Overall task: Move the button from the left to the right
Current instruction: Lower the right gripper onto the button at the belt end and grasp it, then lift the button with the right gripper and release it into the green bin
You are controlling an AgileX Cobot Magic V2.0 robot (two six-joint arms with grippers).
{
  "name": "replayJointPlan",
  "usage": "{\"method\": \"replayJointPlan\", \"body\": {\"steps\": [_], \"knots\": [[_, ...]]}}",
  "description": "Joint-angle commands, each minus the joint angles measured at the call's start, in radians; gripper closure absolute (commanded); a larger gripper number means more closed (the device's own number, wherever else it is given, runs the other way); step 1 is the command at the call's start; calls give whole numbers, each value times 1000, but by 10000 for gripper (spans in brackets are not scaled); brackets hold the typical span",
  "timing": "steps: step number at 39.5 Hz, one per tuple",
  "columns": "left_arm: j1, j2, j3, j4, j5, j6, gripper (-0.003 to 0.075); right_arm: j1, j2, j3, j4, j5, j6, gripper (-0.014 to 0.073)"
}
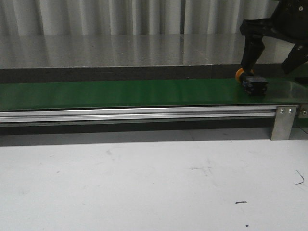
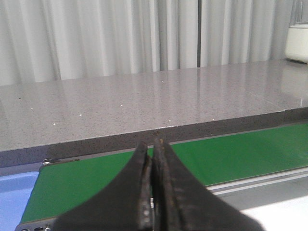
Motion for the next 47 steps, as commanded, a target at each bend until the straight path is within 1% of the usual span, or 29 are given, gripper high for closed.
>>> {"method": "replayJointPlan", "body": {"steps": [1, 5, 7, 9, 16, 19, 27, 32, 39, 47], "knots": [[-9, 13, -24, -11, -82, -7, 741, -3, -21, -42, 11, -41, 0, -50], [-9, 13, -24, -11, -82, -7, 741, -3, -18, -42, 11, -46, 0, -49], [-9, 13, -24, -11, -82, -7, 741, -3, -18, -42, 11, -46, 0, -34], [-9, 13, -24, -11, -82, -7, 741, -3, -18, -42, 11, -41, 0, 13], [-9, 13, -24, -11, -82, -7, 741, -3, -18, -42, 11, -35, 0, 289], [-9, 13, -24, -11, -82, -7, 741, -3, -19, -42, 11, -37, 0, 345], [-9, 13, -24, -11, -82, -7, 741, -22, -55, -42, 10, -35, 0, 351], [-9, 13, -24, -11, -82, -7, 741, -61, -104, -42, 10, -28, 0, 351], [-9, 13, -24, -11, -82, -7, 741, -178, -163, -42, -2, -18, 0, 351], [-9, 13, -24, -11, -82, -7, 741, -340, -155, -42, -38, 3, 0, 351]]}}
